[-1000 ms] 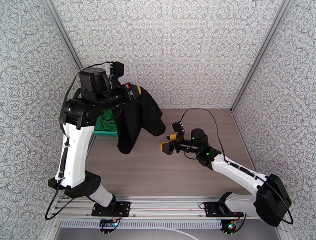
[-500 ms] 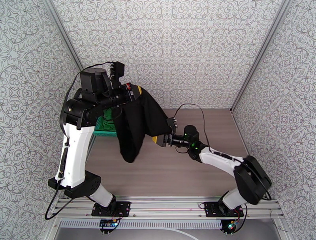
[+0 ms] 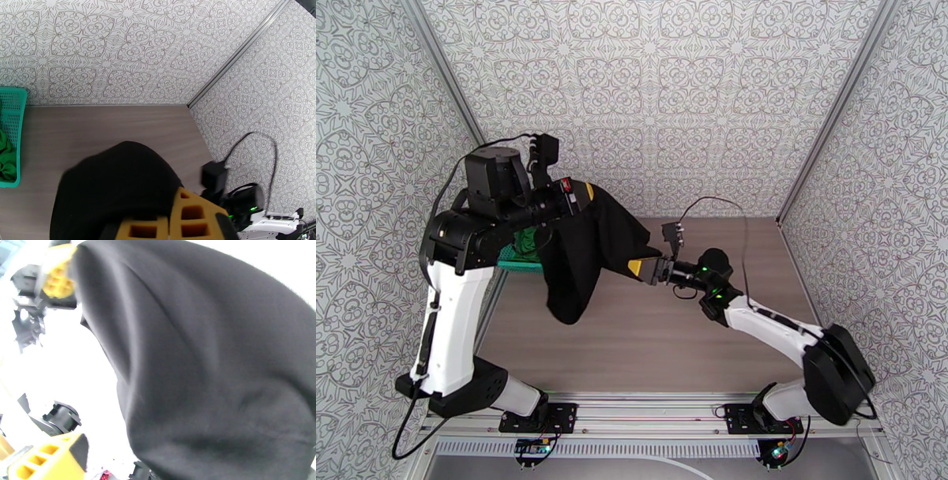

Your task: Fold and stack the mixed laundry pile

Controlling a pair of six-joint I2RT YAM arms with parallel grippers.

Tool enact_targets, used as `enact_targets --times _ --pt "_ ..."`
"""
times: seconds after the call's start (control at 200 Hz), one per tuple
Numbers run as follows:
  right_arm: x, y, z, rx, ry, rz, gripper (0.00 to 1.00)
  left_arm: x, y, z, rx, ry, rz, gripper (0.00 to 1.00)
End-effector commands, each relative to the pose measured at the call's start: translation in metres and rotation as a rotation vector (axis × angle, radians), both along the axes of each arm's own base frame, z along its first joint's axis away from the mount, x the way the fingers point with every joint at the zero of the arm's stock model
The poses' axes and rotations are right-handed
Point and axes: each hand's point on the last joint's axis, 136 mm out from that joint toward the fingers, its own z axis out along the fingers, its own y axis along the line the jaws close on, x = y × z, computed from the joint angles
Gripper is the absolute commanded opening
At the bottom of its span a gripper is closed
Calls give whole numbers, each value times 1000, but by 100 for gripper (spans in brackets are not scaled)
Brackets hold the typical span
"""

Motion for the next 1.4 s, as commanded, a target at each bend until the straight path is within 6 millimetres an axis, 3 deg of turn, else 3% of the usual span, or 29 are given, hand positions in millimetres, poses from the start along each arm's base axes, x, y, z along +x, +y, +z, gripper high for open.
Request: enact_targets --times 0.0,0.04,0.05,0.09,0.175,0.205,0.29,0.395,0.6,0.73,0.915,1.075,1.2,1.295,1.396 --pt "8 -10 19 -28 -41 -79 73 -12 0 -4 28 -17 -25 0" --pt "9 -13 25 -32 -50 -92 61 -14 1 -8 37 -11 -24 0" --pt "9 -14 27 -34 -51 -97 53 -14 2 -10 39 -8 -23 0" --pt "9 -16 31 -39 -58 -108 44 -16 4 -14 48 -2 -18 0" --pt "10 -23 41 -57 -76 -130 34 -21 9 -21 67 6 -2 0" --pt "9 -26 46 -64 -85 -140 31 -20 9 -35 84 40 -4 0" --pt "7 -36 57 -95 -109 -175 22 -21 17 -46 115 63 29 0" --pt "2 -50 69 -151 -146 -241 0 -24 22 -58 143 88 44 0" --pt "1 -77 81 -265 -169 -363 0 -17 24 -82 179 151 61 0" --pt "9 -82 68 -332 -86 -389 0 -10 14 -96 169 172 24 16" --pt "31 -84 9 -430 149 -408 0 -8 4 -119 195 166 -11 56" --pt "47 -86 -34 -464 306 -410 0 -37 -27 -121 258 -9 -151 63" --pt "52 -84 -49 -461 386 -386 0 -72 -60 -131 376 -238 -263 99" --pt "54 -83 -54 -454 429 -373 0 -93 -84 -147 474 -377 -326 99" --pt "56 -83 -61 -455 467 -363 0 -93 -104 -171 612 -444 -344 100"
